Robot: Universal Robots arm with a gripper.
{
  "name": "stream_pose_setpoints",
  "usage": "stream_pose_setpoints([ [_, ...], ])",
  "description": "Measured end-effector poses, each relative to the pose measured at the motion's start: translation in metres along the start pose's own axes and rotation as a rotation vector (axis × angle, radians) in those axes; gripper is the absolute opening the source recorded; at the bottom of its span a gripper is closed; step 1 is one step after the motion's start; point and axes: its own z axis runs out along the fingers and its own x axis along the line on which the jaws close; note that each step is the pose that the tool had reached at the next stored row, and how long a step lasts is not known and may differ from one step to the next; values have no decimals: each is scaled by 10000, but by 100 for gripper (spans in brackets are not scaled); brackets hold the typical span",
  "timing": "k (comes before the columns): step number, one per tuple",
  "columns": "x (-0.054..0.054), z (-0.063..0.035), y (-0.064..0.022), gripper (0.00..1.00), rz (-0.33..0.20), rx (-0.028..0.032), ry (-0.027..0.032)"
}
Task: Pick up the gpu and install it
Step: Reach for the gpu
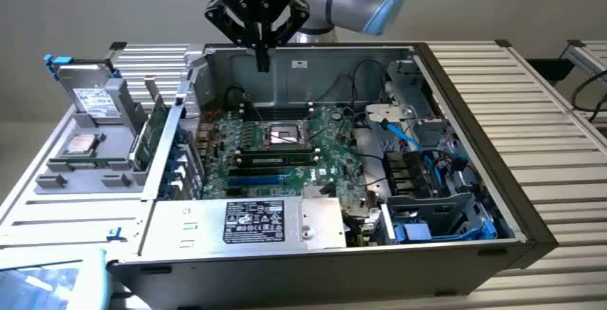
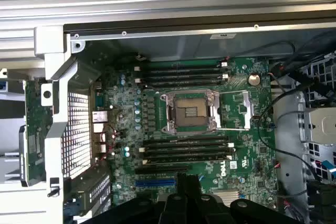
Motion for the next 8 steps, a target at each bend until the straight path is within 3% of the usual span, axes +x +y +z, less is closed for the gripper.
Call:
stream_pose_setpoints([
  [8,0,0,0,12,0,0,0],
])
